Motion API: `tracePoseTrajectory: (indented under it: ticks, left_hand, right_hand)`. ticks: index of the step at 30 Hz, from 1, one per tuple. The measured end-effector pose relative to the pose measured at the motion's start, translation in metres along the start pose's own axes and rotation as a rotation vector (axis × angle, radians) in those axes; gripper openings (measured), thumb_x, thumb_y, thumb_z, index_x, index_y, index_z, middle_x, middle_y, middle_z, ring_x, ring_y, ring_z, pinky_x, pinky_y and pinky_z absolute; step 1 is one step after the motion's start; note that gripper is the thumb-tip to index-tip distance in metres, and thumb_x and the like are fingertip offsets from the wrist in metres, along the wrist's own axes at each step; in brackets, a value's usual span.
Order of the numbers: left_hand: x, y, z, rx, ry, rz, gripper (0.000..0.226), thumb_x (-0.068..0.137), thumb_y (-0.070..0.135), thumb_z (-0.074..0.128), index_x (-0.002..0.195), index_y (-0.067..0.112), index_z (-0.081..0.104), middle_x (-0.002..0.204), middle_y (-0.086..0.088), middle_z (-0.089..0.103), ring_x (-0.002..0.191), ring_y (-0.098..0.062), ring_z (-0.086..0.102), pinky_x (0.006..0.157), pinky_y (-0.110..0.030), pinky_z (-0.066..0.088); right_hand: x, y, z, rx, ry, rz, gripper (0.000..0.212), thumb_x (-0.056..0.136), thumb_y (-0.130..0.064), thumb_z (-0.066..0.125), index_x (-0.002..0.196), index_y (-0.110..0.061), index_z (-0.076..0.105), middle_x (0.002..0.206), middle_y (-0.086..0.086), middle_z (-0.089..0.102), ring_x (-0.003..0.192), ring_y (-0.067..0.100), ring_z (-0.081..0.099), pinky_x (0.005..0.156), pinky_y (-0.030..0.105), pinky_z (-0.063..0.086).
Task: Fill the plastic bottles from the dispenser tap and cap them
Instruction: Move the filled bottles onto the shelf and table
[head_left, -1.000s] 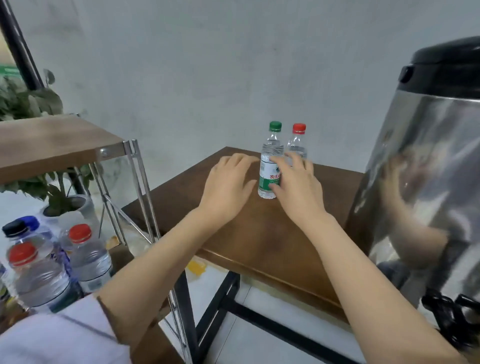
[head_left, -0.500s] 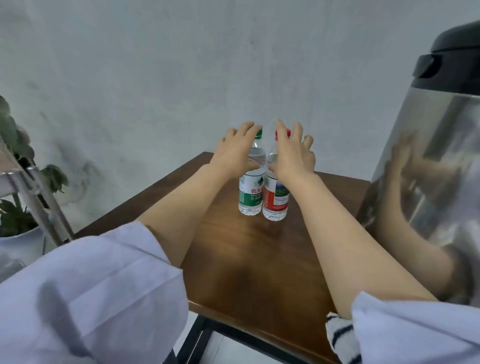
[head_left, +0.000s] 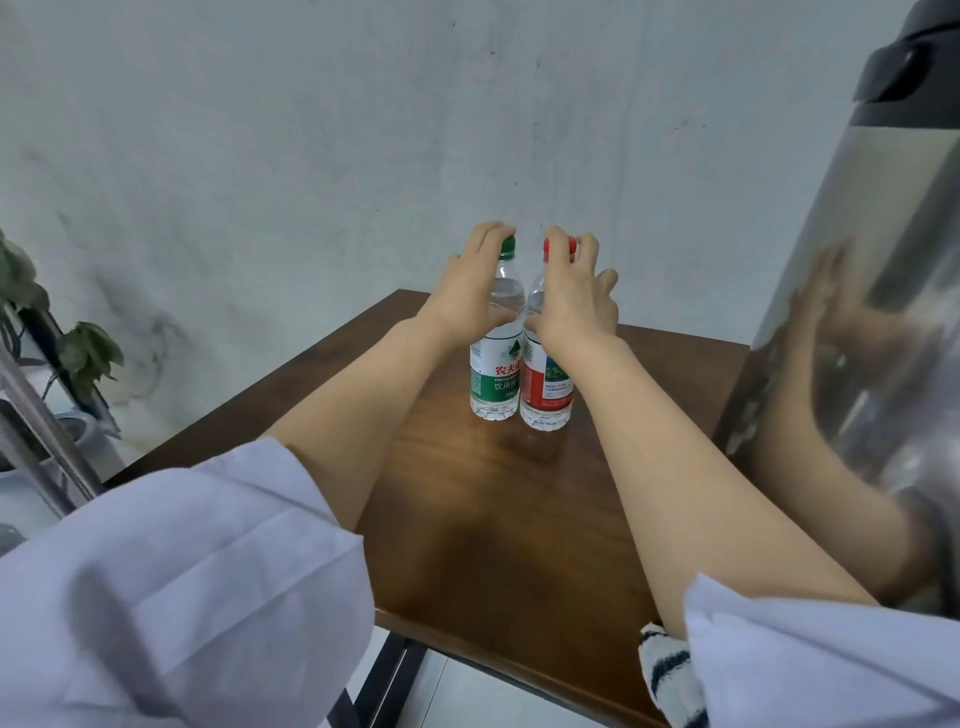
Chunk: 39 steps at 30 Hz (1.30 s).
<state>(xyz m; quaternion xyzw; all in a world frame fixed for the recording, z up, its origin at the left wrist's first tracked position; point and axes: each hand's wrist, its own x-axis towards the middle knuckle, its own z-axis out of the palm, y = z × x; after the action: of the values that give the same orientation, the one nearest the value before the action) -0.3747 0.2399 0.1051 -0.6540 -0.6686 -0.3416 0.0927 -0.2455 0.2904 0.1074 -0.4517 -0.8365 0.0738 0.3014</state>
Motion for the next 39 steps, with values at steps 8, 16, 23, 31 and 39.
tracePoseTrajectory:
  ticks: [8, 16, 23, 31, 39]
  left_hand:
    - [-0.005, -0.003, 0.011, -0.18, 0.083, 0.057, 0.074, 0.082, -0.004, 0.071, 0.144, -0.004, 0.031, 0.147, -0.021, 0.031, 0.131, -0.028, 0.042, 0.107, -0.026, 0.038]
    - [-0.009, -0.004, 0.01, -0.247, 0.1, 0.053, 0.074, 0.081, 0.0, 0.075, 0.143, 0.004, 0.035, 0.146, -0.012, 0.035, 0.13, -0.019, 0.044, 0.106, -0.031, 0.041]
    - [-0.022, 0.002, 0.012, -0.174, 0.133, 0.081, 0.087, 0.072, 0.002, 0.083, 0.144, 0.008, 0.035, 0.149, -0.007, 0.035, 0.126, -0.01, 0.043, 0.098, -0.024, 0.043]
    - [-0.051, 0.023, 0.021, -0.105, 0.284, -0.008, 0.081, 0.078, -0.001, 0.073, 0.147, 0.018, 0.034, 0.154, 0.002, 0.033, 0.127, -0.023, 0.048, 0.094, -0.044, 0.051]
    - [-0.095, 0.048, 0.004, -0.037, 0.331, -0.102, 0.083, 0.08, -0.006, 0.068, 0.149, 0.023, 0.033, 0.157, 0.009, 0.029, 0.127, -0.024, 0.047, 0.09, -0.04, 0.051]
  right_hand:
    - [-0.007, 0.005, 0.002, 0.242, -0.045, -0.026, 0.087, 0.087, 0.006, 0.062, 0.149, -0.032, 0.015, 0.14, 0.015, 0.033, 0.115, 0.041, 0.049, 0.093, 0.05, 0.049]
    - [-0.015, 0.009, 0.002, 0.292, 0.004, -0.085, 0.087, 0.086, -0.001, 0.07, 0.149, -0.031, 0.017, 0.135, 0.016, 0.039, 0.115, 0.039, 0.051, 0.091, 0.045, 0.047]
    - [-0.024, 0.011, 0.002, 0.294, 0.04, -0.108, 0.091, 0.084, 0.002, 0.071, 0.149, -0.031, 0.016, 0.136, 0.015, 0.038, 0.111, 0.038, 0.053, 0.088, 0.044, 0.051]
    - [-0.05, 0.008, 0.005, 0.329, 0.14, -0.161, 0.087, 0.085, 0.006, 0.065, 0.152, -0.027, 0.019, 0.14, 0.014, 0.039, 0.118, 0.03, 0.051, 0.088, 0.035, 0.05]
    - [-0.088, 0.001, -0.001, 0.262, 0.139, -0.194, 0.084, 0.087, 0.0, 0.067, 0.152, -0.029, 0.021, 0.145, 0.011, 0.037, 0.123, 0.028, 0.049, 0.085, 0.033, 0.049]
